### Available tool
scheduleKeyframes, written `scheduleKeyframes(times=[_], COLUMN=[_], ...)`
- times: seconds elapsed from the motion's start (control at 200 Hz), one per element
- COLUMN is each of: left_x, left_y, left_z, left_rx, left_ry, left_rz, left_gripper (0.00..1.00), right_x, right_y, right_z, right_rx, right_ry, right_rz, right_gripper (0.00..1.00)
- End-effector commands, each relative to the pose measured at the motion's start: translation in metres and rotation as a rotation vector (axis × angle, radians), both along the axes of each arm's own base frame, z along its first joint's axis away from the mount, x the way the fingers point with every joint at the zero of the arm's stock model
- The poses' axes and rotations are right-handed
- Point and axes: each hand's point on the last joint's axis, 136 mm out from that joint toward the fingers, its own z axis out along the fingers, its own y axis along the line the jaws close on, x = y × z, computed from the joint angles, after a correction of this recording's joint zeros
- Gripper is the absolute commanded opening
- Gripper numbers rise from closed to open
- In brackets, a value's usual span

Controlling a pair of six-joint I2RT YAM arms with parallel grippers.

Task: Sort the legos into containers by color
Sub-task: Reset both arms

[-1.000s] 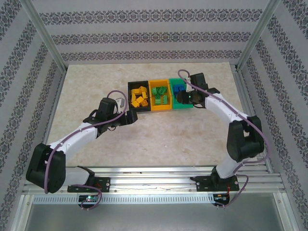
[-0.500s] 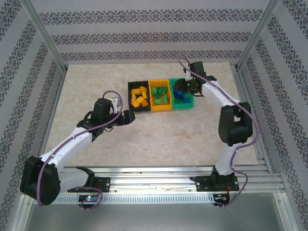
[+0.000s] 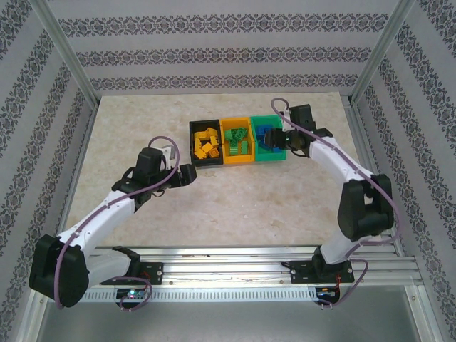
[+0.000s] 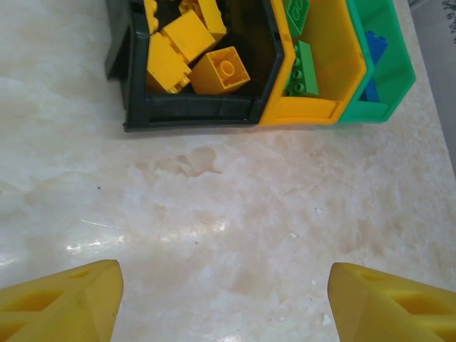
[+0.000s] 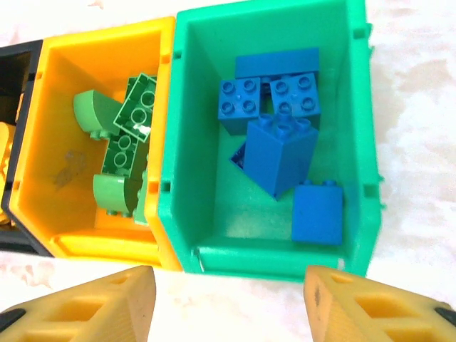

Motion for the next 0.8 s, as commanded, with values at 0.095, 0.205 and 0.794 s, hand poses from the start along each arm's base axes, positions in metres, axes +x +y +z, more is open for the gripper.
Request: scheduleKeyframes(times=[0.095,0.205,0.794], left_x=[0.008,0.006,-0.008], left_y=[0.04,0.074,0.159], left_z=[0.011,0.014,0.033], left_rx=[0.118,0.197,0.406], left_ry=[-0.106,-0.146,-0.347], left_rz=[0.111,0.239,0.538], left_gripper=[0.76,0.75,1.0], right_x=[-0.033,-0.053,-0.095], right_y=[-0.021,-0.034,-0.116], right_z=[0.012,0.021,0.043], right_rx=[-0.067,-0.1,-0.116], right_ry=[-0.12,-0.181,-0.355], right_rz=[-0.002,-0.014,-0.365], right_gripper=[0.57,0.59,0.82])
